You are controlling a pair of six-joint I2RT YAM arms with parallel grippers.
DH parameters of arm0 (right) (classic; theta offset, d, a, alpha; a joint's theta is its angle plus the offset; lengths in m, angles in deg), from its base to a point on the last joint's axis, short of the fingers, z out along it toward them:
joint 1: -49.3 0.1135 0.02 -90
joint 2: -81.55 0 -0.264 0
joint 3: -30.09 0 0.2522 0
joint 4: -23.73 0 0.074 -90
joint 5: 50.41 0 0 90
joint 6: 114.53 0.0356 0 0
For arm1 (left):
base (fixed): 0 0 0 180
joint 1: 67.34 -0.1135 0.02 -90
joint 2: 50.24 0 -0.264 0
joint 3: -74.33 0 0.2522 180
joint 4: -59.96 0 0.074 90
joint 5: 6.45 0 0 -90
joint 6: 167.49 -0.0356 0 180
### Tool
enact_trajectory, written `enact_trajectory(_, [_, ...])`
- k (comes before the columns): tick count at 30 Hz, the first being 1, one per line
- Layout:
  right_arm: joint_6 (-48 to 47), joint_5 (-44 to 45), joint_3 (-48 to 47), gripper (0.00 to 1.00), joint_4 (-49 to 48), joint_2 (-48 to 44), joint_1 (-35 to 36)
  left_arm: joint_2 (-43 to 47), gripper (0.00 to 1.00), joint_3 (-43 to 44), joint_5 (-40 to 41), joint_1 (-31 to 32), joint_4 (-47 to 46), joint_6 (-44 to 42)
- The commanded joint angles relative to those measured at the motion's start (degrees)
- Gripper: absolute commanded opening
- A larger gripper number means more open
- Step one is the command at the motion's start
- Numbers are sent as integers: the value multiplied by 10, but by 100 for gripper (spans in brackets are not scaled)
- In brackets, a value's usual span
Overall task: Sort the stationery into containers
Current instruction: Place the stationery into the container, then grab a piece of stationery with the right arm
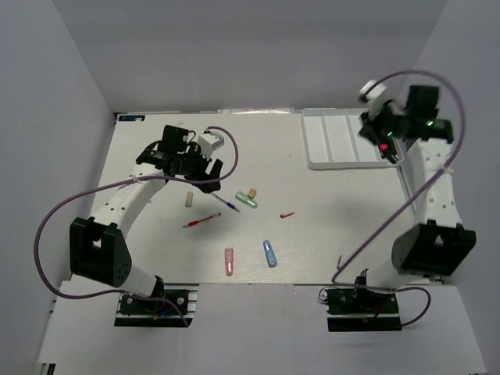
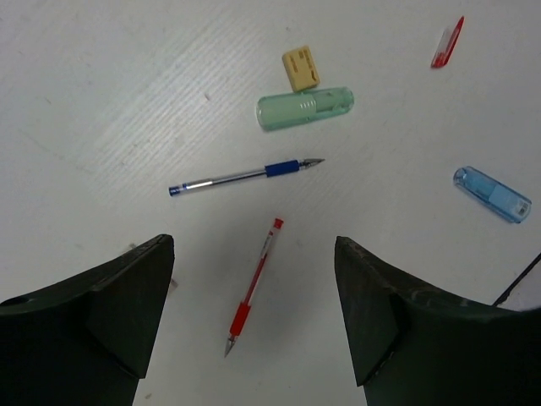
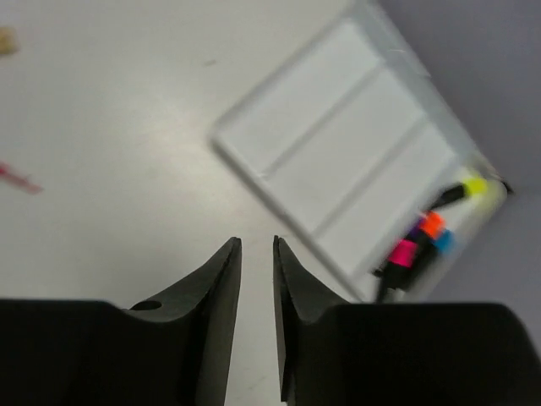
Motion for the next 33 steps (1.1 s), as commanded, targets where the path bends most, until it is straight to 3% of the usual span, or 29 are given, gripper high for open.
enact_trajectory(1, [-137,30,156,27,63,-82,146,31,86,-13,-6,-6,-8,14])
enact_trajectory(2, [-151,49,259,27,38,-108,172,29,86,-10,-11,-6,-8,22])
enact_trajectory(3, [-175,64,303,28,17,-131,195,28,86,-8,-18,-6,-10,29])
enact_trajectory(5, [-202,92,383,29,-9,-164,276,34,86,-18,-50,-6,-28,53])
enact_trajectory(7, [-231,92,404,29,-7,-153,312,51,87,-28,-87,-6,-49,82])
enact_trajectory(20, [-280,80,330,30,-41,36,423,46,88,-42,-177,-17,-104,164])
enact_trajectory(33, [-346,120,258,28,0,153,448,42,88,-53,-215,-46,-144,211])
